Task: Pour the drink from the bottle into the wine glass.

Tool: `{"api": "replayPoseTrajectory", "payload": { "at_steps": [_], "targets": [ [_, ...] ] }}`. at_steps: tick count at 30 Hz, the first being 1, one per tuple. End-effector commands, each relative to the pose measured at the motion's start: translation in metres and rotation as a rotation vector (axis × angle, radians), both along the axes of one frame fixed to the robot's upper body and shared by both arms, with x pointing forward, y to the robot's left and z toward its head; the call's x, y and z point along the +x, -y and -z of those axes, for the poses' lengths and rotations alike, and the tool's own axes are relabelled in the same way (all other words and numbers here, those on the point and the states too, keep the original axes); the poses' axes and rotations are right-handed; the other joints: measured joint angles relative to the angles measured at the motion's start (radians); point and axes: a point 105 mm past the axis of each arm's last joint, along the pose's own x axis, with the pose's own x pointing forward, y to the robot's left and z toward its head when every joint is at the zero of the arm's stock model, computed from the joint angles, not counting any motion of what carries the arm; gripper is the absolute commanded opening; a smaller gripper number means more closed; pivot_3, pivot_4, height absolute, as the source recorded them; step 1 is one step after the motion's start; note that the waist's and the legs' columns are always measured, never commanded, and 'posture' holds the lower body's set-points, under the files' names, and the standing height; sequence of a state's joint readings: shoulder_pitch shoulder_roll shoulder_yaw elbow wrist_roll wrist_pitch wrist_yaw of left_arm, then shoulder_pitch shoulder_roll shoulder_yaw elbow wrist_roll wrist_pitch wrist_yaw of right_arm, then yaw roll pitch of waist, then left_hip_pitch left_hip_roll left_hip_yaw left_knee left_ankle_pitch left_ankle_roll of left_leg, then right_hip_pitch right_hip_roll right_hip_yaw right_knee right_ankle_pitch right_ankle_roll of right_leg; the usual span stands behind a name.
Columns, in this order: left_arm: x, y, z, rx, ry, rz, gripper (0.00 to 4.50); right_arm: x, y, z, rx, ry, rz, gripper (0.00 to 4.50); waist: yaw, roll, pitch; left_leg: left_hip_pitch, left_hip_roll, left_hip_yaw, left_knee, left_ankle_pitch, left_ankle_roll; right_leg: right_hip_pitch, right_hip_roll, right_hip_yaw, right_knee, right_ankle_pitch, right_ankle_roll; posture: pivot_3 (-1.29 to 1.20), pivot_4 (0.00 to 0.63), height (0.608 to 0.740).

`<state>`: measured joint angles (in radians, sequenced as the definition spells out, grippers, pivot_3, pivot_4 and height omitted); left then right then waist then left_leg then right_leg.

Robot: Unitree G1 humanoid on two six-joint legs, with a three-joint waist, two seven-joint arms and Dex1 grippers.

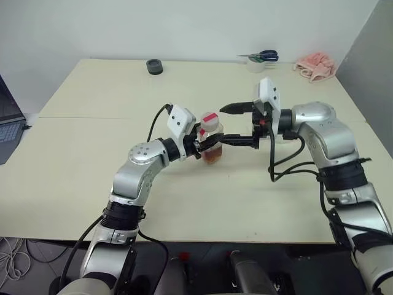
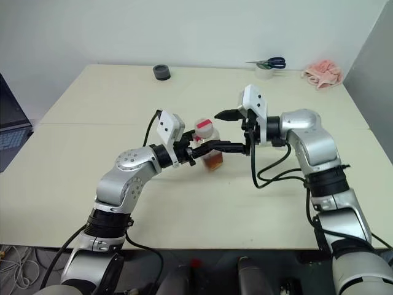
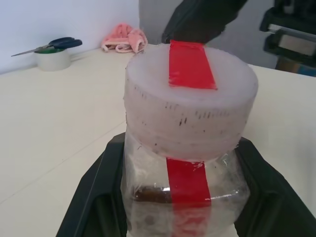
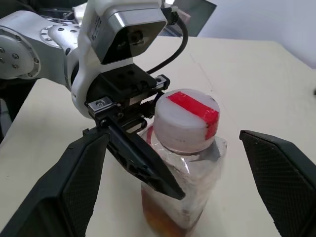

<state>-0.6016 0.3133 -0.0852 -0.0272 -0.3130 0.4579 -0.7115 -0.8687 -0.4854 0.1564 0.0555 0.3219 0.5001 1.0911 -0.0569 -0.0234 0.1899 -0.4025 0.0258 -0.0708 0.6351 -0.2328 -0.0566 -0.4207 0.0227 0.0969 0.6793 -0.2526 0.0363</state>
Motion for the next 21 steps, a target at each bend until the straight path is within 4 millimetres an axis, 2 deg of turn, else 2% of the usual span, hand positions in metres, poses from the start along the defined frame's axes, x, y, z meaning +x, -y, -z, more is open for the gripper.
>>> {"api": "replayPoseTrajectory", "payload": {
  "at_steps": [1,11,14,15,16,18,21],
  "targets": [
    [-0.005,0.01,-0.021,-0.022,0.071,0.044,2.16,-0.008,-0.009,-0.018,0.073,0.042,0.117,4.5,-0.001,0.0,0.0,0.0,0.0,0.0,0.0,0.0,0.0,0.0,0.0,0.0,0.0,0.0,0.0,0.0,0.15,0.74],
    [-0.003,0.008,-0.02,-0.019,0.072,0.038,2.16,-0.004,-0.013,-0.015,0.183,-0.063,0.426,4.5,-0.001,0.0,0.0,0.0,0.0,0.0,0.0,0.0,0.0,0.0,0.001,0.0,0.0,0.0,0.001,0.0,0.15,0.74],
    [-0.002,0.007,-0.02,-0.021,0.076,0.031,2.16,-0.006,-0.017,-0.018,0.229,-0.084,0.454,4.5,-0.001,0.0,0.0,0.0,0.0,0.0,0.0,0.0,0.0,0.0,0.001,0.0,0.0,0.0,0.001,0.0,0.15,0.74],
    [-0.002,0.007,-0.021,-0.022,0.078,0.029,2.16,-0.006,-0.018,-0.02,0.246,-0.09,0.459,4.22,-0.001,0.0,0.0,0.0,0.0,0.0,0.0,0.0,0.0,0.0,0.001,0.0,0.0,-0.001,0.001,0.0,0.15,0.74],
    [-0.001,0.007,-0.021,-0.025,0.08,0.027,2.16,-0.007,-0.019,-0.021,0.256,-0.092,0.461,4.14,-0.001,0.0,0.0,0.0,0.0,0.0,0.0,0.0,0.0,0.0,0.001,0.0,0.0,-0.001,0.001,0.0,0.15,0.74],
    [-0.001,0.006,-0.023,-0.035,0.086,0.021,2.16,-0.008,-0.021,-0.023,0.265,-0.089,0.463,3.59,-0.001,0.0,0.0,0.0,0.0,0.0,0.0,0.0,0.0,0.0,0.001,0.0,0.0,-0.001,0.001,0.0,0.15,0.74],
    [-0.001,0.006,-0.024,-0.037,0.091,0.019,2.16,-0.007,-0.021,-0.027,0.275,-0.086,0.471,2.48,-0.001,0.0,0.0,0.0,0.0,0.0,0.0,0.0,0.0,0.0,0.001,0.0,0.0,-0.001,0.001,0.0,0.15,0.74]
  ]
}}
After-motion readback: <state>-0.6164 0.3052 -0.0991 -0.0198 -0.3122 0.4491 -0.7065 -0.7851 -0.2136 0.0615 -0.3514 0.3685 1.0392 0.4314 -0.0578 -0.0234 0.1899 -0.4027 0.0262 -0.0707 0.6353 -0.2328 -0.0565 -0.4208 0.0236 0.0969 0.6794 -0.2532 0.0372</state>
